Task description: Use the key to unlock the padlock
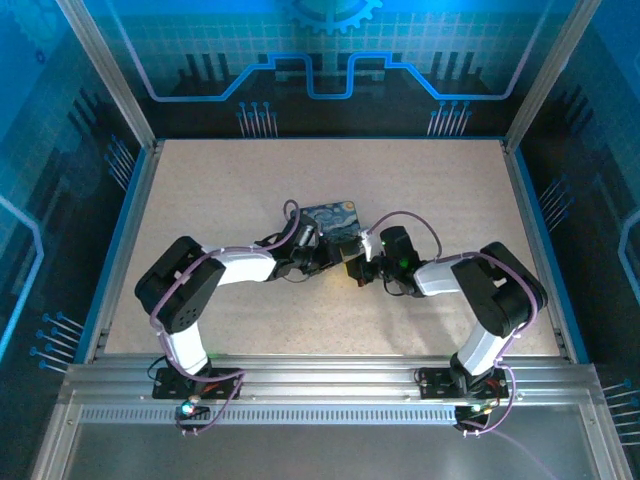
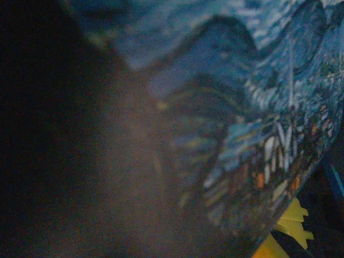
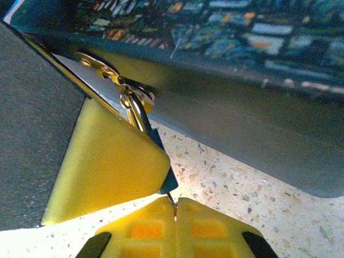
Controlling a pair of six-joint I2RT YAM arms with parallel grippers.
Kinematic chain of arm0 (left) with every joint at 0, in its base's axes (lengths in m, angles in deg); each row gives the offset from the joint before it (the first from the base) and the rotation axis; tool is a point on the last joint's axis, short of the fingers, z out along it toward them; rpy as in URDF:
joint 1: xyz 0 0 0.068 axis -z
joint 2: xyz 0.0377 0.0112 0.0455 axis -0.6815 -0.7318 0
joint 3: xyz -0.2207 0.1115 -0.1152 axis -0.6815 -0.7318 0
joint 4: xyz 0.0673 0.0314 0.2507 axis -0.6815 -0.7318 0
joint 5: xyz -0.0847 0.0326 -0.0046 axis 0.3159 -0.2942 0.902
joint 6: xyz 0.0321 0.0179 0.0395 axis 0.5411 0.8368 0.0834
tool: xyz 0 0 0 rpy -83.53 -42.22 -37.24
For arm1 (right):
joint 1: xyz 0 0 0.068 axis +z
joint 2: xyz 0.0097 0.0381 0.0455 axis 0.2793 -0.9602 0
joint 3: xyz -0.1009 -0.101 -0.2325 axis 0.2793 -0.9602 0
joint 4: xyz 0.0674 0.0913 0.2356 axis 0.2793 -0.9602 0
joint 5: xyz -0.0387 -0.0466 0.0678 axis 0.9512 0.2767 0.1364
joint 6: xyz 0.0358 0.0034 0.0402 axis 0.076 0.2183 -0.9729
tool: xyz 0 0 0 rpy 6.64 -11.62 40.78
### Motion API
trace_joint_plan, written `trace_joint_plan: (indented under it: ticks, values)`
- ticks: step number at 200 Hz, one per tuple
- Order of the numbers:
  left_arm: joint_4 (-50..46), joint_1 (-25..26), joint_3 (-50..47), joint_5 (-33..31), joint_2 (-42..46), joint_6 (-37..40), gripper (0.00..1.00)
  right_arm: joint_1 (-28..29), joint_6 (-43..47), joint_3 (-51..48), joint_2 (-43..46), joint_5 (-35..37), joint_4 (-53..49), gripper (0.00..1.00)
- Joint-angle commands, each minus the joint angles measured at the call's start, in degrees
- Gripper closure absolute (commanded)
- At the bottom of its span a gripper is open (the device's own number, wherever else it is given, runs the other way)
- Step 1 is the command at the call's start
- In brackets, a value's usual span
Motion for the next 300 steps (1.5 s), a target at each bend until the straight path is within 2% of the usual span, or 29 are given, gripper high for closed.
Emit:
trace_joint_plan:
  ticks: [1,34,102,150,181,224,262,300]
  values:
    - [3.0,0.4,0.9,3.4,-0.3,0.6,0.70,-0.4,-0.6,1.3,-0.9,-0.7,2.9,1.00]
    - [2.6,0.4,-0.7,2.7,1.9,0.5,0.56,-0.6,-0.9,1.3,-0.8,-1.0,2.4,1.00]
    - [2.6,-0.7,-9.4,-0.7,14.4,-3.0,0.40,-0.7,-2.0,3.7,-0.3,-2.9,-2.6,1.00]
    - [8.8,-1.4,-17.7,-5.2,20.6,-12.2,0.41,-0.8,-4.9,7.7,0.1,-4.6,-11.1,1.00]
    - [9.6,-1.4,-20.2,-8.6,23.2,-14.1,0.42,-0.7,-7.9,10.3,0.5,-6.0,-17.0,1.00]
    - [17.3,-1.4,-23.5,-9.8,22.2,-19.3,0.45,0.0,-13.3,12.4,0.7,-6.9,-21.6,1.00]
    - [19.2,-1.4,-24.0,-11.0,21.2,-20.7,0.45,0.3,-18.0,12.9,1.4,-5.7,-24.3,1.00]
    - [22.5,-1.4,-24.2,-11.3,19.9,-22.2,0.47,0.5,-24.6,12.5,1.2,-6.9,-22.9,1.00]
